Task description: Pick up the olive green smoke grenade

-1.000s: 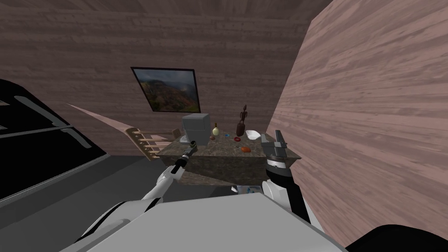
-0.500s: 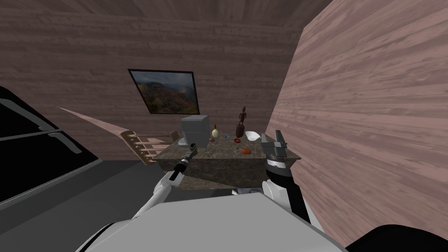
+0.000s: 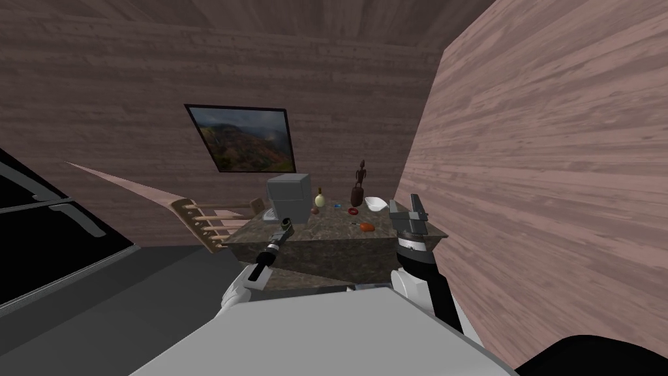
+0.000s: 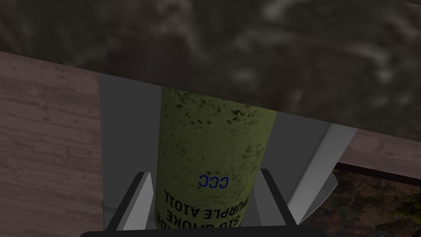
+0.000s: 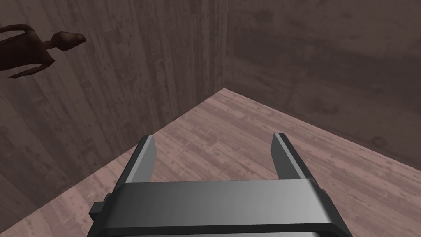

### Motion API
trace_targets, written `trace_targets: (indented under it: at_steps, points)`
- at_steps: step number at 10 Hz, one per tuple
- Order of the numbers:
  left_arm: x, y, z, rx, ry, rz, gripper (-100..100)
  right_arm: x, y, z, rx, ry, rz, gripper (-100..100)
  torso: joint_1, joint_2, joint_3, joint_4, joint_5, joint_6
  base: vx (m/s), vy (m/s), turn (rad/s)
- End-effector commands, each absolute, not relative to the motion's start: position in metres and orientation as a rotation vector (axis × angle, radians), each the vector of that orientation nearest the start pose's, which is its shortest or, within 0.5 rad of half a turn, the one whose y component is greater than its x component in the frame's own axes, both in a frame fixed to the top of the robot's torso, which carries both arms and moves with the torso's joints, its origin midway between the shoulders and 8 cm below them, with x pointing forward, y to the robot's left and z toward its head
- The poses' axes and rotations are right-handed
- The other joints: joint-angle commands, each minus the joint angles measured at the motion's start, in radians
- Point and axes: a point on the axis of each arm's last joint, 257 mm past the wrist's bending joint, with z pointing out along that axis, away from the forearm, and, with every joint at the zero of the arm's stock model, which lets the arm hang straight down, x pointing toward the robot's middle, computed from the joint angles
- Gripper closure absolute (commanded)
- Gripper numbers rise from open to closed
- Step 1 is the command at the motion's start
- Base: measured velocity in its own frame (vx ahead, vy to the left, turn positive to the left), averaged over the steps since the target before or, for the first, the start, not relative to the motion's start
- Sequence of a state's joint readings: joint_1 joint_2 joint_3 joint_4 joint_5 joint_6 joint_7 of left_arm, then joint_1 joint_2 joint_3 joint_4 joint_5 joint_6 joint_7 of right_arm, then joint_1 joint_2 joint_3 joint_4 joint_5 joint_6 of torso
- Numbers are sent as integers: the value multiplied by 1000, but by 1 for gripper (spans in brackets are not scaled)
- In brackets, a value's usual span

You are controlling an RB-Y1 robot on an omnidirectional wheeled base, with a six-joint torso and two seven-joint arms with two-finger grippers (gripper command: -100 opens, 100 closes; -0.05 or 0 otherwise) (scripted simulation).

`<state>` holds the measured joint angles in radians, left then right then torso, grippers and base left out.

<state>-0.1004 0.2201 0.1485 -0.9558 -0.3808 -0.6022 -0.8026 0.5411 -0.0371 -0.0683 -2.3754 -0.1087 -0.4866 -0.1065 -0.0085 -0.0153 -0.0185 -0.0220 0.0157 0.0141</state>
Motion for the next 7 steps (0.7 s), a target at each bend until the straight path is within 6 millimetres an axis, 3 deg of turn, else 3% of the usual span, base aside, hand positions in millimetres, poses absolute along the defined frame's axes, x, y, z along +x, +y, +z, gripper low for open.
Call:
trace_targets:
  at_steps: [1, 4, 6, 7]
  points:
    - [506, 318, -328, -135, 1554, -254, 100, 318, -307, 54, 683, 517, 1405, 0, 0, 0, 0, 0, 0, 0, 42, 26, -56]
    - [494, 322, -320, -127, 1535, -243, 100, 318, -307, 54, 683, 517, 1405, 0, 1, -1, -3, -6, 4, -1, 29, 9, -29]
    - [474, 324, -329, -150, 1552, -231, 100, 318, -307, 54, 683, 517, 1405, 0, 1, -1, -4, -7, 5, -1, 47, 23, -77]
    - [473, 325, -320, -141, 1533, -227, 100, 318, -307, 54, 683, 517, 1405, 0, 3, -1, -5, -8, 6, -2, 23, 16, -1]
